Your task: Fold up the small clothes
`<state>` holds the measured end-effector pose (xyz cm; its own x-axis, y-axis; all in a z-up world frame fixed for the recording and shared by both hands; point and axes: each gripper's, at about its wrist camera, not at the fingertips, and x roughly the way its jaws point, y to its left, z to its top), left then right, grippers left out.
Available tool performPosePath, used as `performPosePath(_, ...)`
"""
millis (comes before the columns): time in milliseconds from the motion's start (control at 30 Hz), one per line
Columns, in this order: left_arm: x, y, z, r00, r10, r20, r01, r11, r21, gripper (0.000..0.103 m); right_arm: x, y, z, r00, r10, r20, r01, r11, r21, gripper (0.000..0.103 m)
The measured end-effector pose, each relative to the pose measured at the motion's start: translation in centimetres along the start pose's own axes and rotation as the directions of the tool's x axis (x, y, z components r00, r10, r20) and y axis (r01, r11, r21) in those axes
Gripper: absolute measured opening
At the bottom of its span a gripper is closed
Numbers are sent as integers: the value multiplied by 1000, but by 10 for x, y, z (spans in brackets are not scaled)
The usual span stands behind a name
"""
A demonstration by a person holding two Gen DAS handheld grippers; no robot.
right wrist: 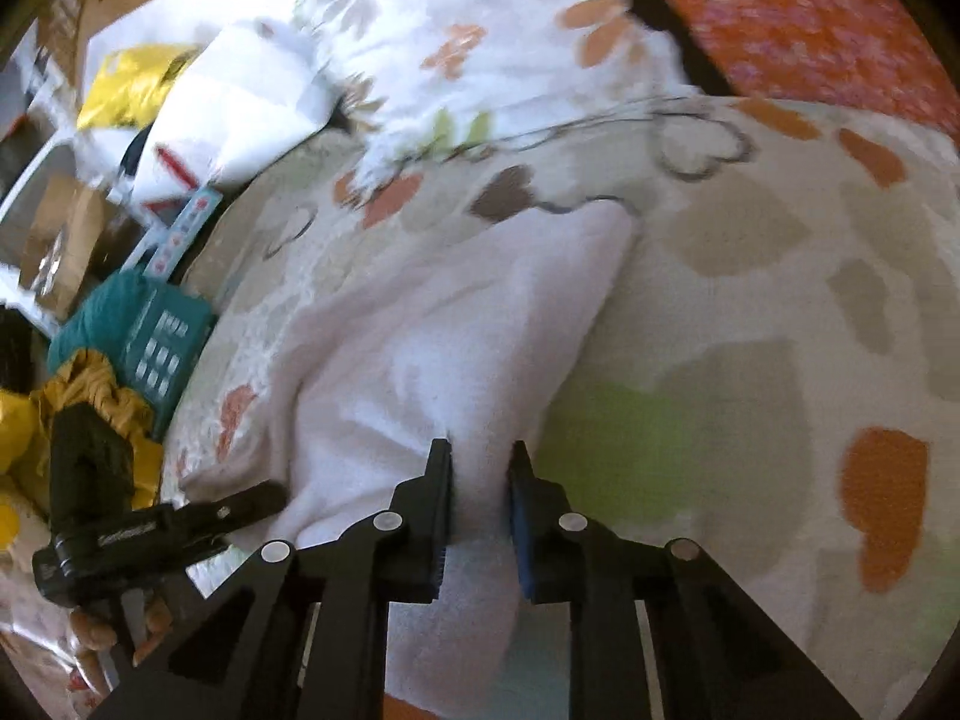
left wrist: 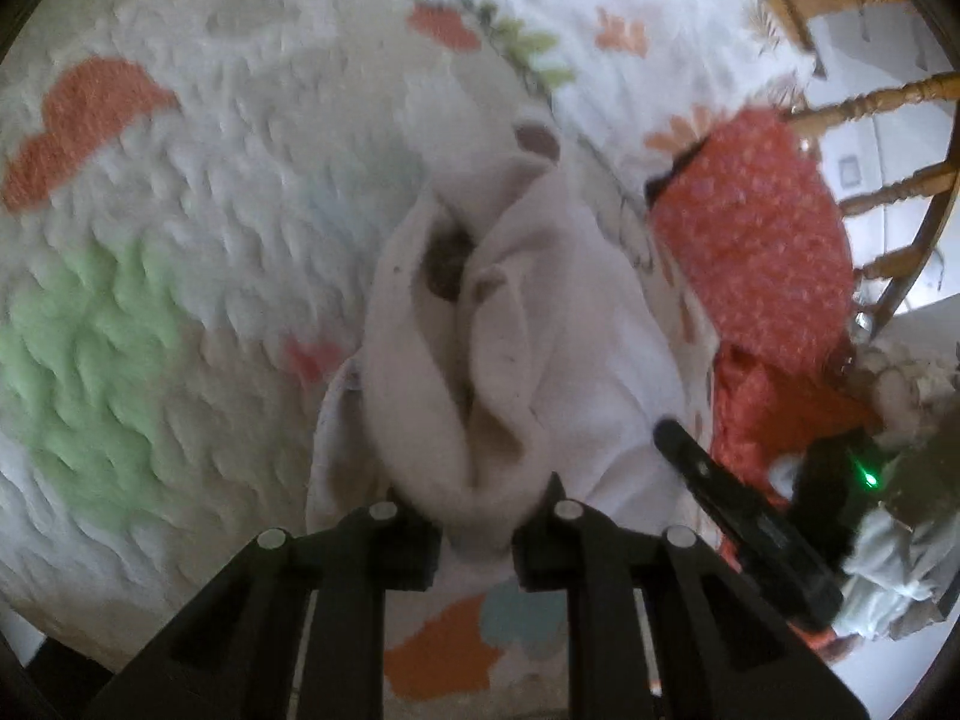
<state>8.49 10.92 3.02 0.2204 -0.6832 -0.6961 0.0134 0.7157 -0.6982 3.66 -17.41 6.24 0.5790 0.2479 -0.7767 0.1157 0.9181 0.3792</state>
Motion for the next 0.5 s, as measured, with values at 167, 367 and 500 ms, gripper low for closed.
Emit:
performPosePath(167, 11, 44, -5, 997, -41, -65, 28, 981, -190, 23, 13, -26, -10, 999, -45, -24, 46, 998, 48, 30)
performPosePath(367, -34, 55, -1, 996, 72, 46, -64, 984, -165, 51, -28, 18, -1, 984, -99, 148, 112, 990, -81, 37)
performPosePath(500, -58, 55, 9, 979, 148, 141, -128, 982, -141, 62, -14, 69, 3, 994, -6, 109, 27, 981, -192, 34)
